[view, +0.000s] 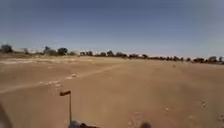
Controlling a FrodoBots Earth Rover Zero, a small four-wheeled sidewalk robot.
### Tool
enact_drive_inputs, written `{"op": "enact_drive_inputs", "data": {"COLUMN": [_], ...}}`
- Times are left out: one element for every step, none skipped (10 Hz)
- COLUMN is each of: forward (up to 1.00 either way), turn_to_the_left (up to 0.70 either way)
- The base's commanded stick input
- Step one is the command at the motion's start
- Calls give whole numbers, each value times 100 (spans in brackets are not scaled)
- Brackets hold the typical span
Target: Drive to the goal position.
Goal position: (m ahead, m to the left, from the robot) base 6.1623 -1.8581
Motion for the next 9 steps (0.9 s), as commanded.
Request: {"op": "enact_drive_inputs", "data": {"forward": [70,70,70,70,70,70,70,70,70], "turn_to_the_left": [0,0,0,0,0,0,0,0,0]}}
